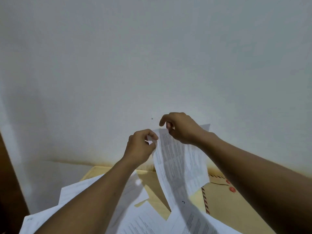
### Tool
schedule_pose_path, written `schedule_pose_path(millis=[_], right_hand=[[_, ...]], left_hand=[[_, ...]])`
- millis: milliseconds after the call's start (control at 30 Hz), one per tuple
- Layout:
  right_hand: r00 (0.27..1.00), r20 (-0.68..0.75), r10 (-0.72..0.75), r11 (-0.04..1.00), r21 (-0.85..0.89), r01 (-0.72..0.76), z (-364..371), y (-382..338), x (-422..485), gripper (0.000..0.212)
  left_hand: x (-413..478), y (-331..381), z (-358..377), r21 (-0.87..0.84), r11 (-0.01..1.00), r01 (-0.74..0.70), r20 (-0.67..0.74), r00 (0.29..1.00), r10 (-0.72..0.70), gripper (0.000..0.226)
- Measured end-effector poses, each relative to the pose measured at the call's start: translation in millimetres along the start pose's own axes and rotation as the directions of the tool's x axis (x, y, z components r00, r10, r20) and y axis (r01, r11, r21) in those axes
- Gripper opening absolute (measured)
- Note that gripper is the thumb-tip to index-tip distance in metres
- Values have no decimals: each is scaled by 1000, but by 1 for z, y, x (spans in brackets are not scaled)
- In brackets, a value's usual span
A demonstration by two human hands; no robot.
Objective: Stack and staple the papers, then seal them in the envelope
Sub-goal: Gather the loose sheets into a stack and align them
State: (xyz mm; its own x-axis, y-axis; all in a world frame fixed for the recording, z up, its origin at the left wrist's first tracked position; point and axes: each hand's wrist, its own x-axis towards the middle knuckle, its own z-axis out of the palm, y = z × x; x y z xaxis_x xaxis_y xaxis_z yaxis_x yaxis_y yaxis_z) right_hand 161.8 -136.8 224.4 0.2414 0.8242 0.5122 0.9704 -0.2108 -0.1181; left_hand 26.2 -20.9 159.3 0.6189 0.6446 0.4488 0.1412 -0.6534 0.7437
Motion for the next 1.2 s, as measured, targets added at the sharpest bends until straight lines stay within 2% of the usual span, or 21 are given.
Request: schedule_pose_path(millis=[200,300,400,567,700,833,933,1067,1200], right_hand=[[969,-247,28,987,161,13,-58,-21,-2,29],[957,-279,75,957,289,9,-79,-39,-2,28],[960,-245,132,908,419,-18,-86,-56,-2,27],[981,-92,171,778,624,-78,-62,-78,-1,22],[977,138,166,662,718,-214,-27,-97,2,23],[928,351,122,664,666,-339,32,-111,-9,26],[870,481,110,641,634,-432,92,-122,-39,25],[806,586,84,754,491,-436,164,-134,-73,28],[762,637,115,777,421,-469,195,-136,-77,25]], left_hand=[[-5,53,-47,-49,994,-101,-200,976,89,18],[-9,68,-73,-72,986,-148,-261,957,125,20],[-16,70,-99,-100,982,-158,-286,950,123,20],[-34,49,-137,-135,988,-71,-232,972,38,20],[-54,23,-161,-143,989,41,-164,984,-64,16],[-85,-34,-164,-189,950,249,-3,967,-254,16],[-119,-98,-151,-174,912,371,59,929,-366,15],[-164,-161,-134,-125,862,491,104,871,-481,16],[-180,-192,-131,-56,848,528,117,847,-519,18]])
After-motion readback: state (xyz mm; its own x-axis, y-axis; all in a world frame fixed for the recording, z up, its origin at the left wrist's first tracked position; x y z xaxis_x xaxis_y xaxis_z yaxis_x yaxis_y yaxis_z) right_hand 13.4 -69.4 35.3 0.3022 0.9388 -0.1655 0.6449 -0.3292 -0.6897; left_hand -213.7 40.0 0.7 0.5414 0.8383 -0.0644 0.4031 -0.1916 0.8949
